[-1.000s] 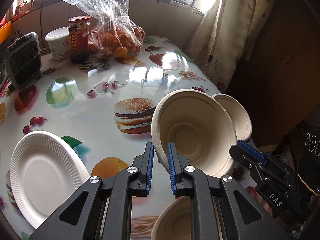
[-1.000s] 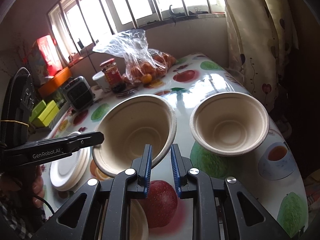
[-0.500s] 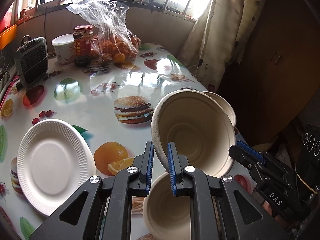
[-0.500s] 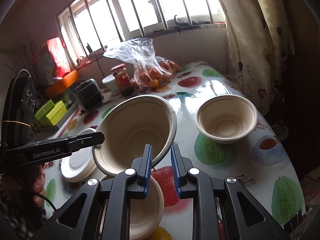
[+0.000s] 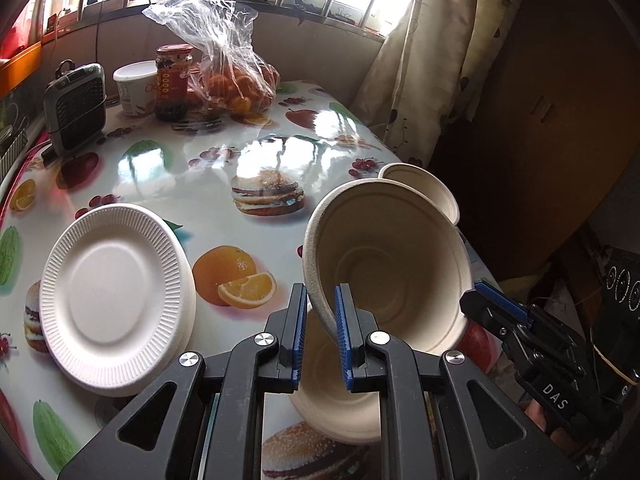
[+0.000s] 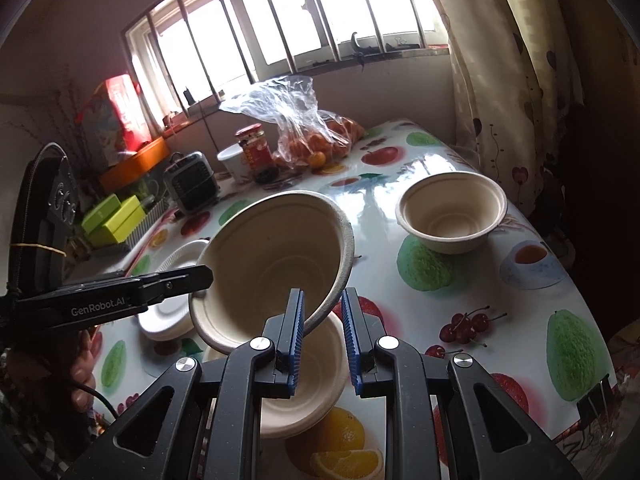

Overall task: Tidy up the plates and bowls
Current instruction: 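Carry the gripped bowl over another tan bowl and lower it inside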

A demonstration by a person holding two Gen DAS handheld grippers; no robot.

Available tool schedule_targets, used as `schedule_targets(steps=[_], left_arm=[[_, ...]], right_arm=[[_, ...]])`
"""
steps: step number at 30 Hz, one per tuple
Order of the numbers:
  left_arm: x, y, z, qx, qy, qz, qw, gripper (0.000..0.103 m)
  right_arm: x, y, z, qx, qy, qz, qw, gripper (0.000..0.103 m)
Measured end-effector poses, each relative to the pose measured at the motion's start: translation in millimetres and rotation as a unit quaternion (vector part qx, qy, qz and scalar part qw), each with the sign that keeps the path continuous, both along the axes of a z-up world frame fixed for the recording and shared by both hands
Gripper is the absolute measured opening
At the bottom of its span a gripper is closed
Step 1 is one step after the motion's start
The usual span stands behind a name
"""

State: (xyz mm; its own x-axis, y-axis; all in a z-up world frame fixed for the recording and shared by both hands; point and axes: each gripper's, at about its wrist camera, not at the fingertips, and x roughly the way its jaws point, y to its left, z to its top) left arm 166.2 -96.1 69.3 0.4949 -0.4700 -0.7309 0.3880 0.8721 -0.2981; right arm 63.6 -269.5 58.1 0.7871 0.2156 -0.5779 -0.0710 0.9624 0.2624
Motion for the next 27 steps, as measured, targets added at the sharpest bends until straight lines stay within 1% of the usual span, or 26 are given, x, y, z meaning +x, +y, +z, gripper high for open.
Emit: schedule_targets(steps=[5, 15, 27], left_arm=[[-8, 4, -3, 0.0, 0.001, 0.0, 1.0, 0.015], [-20, 8, -18, 0.005, 0.021, -0.002, 0.9998, 0.015], [-24, 8, -27, 0.01, 0.035, -0.002, 0.9994, 0.015]], right_arm=[[-9, 5, -3, -0.001, 0.003, 0.0, 1.0, 0.019], [-22, 9, -19, 0.009, 0.02, -0.003, 1.0, 0.019], [-30, 11, -27, 0.013, 0.029, -0.005, 0.999, 0.019]])
